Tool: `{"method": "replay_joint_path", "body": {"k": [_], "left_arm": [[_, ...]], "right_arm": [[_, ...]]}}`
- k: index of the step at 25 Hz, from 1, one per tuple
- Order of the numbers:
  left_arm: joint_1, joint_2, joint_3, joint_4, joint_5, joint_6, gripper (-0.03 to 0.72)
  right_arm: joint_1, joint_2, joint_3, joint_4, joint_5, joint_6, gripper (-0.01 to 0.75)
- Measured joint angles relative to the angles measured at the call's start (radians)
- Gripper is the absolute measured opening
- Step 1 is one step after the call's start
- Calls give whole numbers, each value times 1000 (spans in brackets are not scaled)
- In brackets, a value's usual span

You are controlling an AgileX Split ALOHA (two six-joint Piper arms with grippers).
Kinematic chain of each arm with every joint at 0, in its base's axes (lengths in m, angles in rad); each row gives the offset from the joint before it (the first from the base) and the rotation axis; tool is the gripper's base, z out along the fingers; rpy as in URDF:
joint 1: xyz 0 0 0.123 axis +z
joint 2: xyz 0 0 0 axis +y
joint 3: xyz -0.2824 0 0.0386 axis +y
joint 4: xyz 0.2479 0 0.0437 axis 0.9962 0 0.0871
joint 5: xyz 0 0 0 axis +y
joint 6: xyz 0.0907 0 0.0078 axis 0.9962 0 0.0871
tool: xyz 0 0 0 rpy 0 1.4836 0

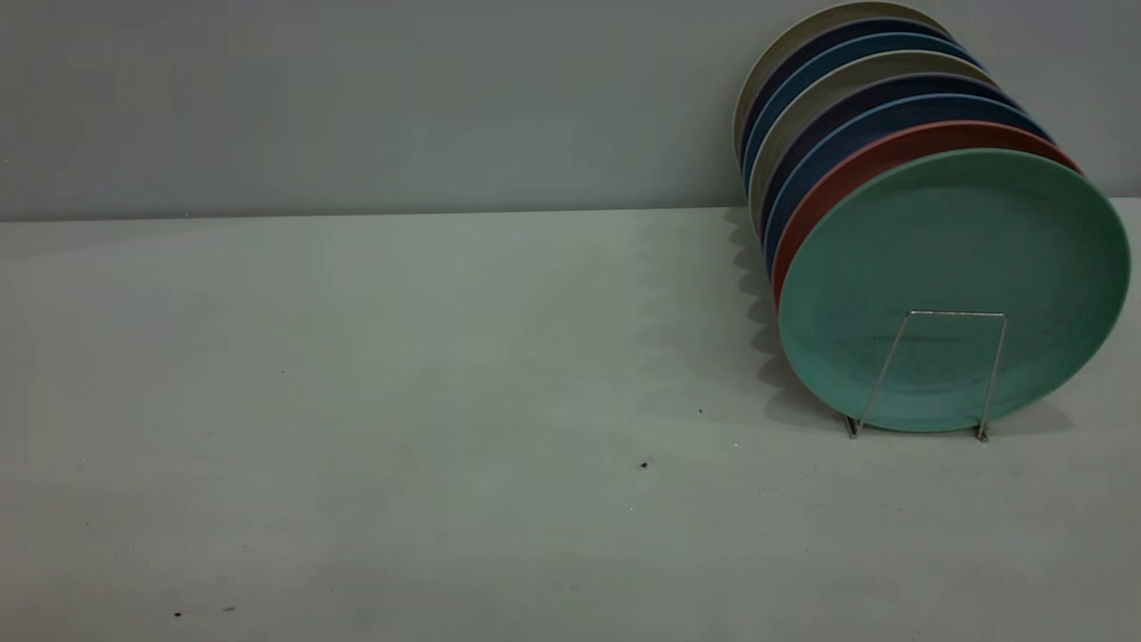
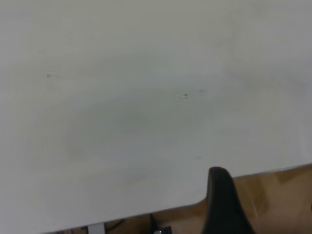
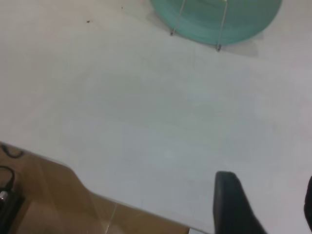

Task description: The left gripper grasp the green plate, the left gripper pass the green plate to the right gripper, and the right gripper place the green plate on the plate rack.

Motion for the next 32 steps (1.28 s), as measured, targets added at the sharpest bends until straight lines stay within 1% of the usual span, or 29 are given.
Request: {"method": "replay_joint_path", "body": {"k": [4, 21, 28, 32], "left_arm": [[0, 0, 0, 28, 0, -11, 464], [0, -12, 0, 28, 0, -12, 464], [0, -127, 0, 28, 3, -13, 464], [-3, -138, 0, 28, 7, -13, 464]], "right_arm": [[0, 0, 0, 0, 0, 0, 372], [0, 0, 1, 0, 0, 0, 372], [-100, -96, 1, 2, 1, 0, 372], [-108, -144, 1, 3, 8, 0, 372]]}}
